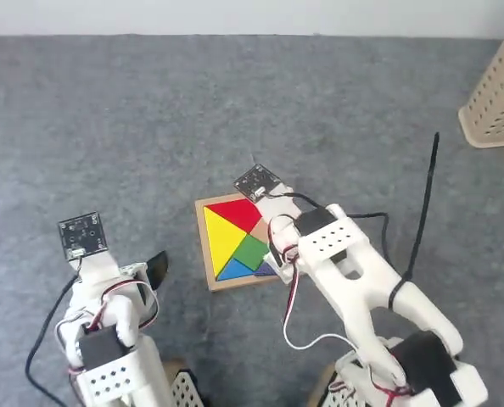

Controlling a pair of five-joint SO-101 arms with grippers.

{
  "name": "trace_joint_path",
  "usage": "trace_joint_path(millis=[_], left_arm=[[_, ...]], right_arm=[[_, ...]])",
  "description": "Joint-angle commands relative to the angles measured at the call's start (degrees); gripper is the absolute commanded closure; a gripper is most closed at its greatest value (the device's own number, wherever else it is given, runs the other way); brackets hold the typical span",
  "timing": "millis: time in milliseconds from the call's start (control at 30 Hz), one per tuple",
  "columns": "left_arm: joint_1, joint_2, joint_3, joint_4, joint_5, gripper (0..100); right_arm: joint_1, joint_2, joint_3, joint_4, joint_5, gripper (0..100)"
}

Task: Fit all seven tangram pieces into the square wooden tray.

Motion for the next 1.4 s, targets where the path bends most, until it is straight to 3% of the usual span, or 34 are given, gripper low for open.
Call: trace_joint_path(millis=[0, 700, 967, 1367], left_arm=[[-0.3, -0.8, -0.7, 0.4, -0.1, 65], [-0.3, -0.8, -0.7, 0.4, -0.1, 65], [-0.3, -0.8, -0.7, 0.4, -0.1, 65], [-0.3, -0.8, -0.7, 0.4, -0.1, 65]], right_arm=[[0.9, 3.3, -0.8, -3.6, 0.8, 99.2], [5.4, 4.5, -2.6, -5.4, 0.2, 99.2], [6.3, -10.2, 4.1, -5.5, -3.3, 99.2], [18.2, -34.5, 19.2, -16.7, -3.3, 99.2]])
